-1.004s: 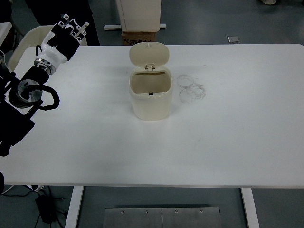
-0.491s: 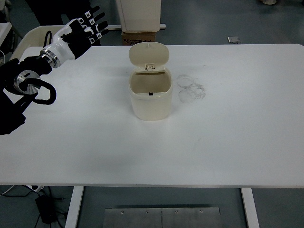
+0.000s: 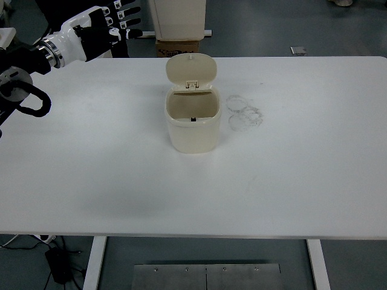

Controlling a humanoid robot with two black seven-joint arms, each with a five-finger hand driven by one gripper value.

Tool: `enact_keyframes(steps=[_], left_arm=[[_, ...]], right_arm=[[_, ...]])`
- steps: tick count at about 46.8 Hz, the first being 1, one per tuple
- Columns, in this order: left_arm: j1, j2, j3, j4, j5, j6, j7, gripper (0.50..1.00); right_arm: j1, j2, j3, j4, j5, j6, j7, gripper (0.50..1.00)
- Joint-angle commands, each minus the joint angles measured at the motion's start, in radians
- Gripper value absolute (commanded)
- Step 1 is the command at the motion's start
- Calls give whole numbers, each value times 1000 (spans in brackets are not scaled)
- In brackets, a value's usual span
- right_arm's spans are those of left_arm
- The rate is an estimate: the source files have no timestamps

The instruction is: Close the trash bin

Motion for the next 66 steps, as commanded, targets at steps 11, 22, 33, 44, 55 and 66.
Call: enact_keyframes(steps=[11, 22, 33, 44, 55, 66], left_arm=[[-103, 27, 132, -68, 80, 0, 1, 1000], [-204, 26, 250, -79, 86, -4, 1, 1000], [-252, 16, 273, -107, 201, -7, 1, 1000], [-266, 10, 273, -127, 405, -26, 3, 1000], [-263, -5, 273, -123, 497, -46, 20, 1000], [-258, -28, 275, -125, 502, -55, 21, 1000]], right_arm=[[0, 0, 0, 0, 0, 0, 1, 993], [0, 0, 0, 0, 0, 0, 1, 993], [0, 0, 0, 0, 0, 0, -1, 993], [0, 0, 0, 0, 0, 0, 1, 993], [0, 0, 0, 0, 0, 0, -1, 993], [0, 0, 0, 0, 0, 0, 1, 993]])
